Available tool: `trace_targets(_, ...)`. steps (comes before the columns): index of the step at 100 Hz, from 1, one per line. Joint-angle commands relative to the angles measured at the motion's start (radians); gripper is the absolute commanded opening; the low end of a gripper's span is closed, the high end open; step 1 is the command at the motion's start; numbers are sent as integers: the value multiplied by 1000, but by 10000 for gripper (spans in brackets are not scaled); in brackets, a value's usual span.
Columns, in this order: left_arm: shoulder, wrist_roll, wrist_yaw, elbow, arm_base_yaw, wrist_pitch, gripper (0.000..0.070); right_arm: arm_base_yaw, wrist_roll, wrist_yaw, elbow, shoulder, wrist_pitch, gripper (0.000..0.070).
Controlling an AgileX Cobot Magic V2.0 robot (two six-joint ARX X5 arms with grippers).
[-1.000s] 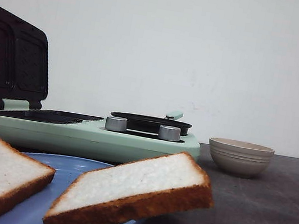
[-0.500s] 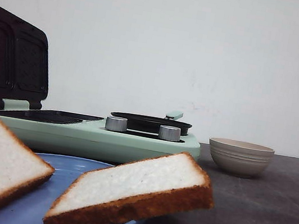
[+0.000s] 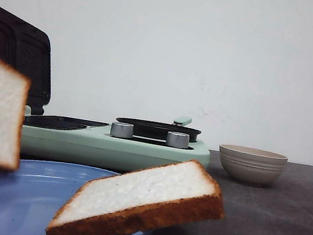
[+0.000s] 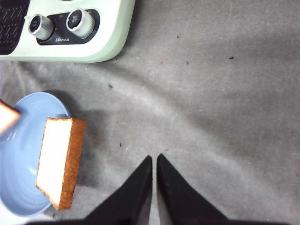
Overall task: Make breakfast with bread and shrimp
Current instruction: 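Grasp the bread slice nearest the left gripper and lift it, then carry the bread slice over the sandwich press and release it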
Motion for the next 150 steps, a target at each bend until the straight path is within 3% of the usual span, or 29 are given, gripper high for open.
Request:
trace_targets(1,6,-2,-6,9,-4,71,4,3,-2,-3,14,6,7,15)
trace_targets(24,9,21,-75,9,-4,292,4,3,-5,-1,14,6,7,15)
trace_targets(58,105,201,-214,43,-4,501,4,3,-5,0,14,6,7,15)
trace_targets(117,670,611,-349,514,-3,552,4,3,-11,0,14,6,9,15)
trace_targets(129,780,710,-407,614,-3,551,3,3,-13,0,14,6,9,15)
trace_targets(150,922,821,-459,732,-4,555,4,3,-19,0,14,6,8,15)
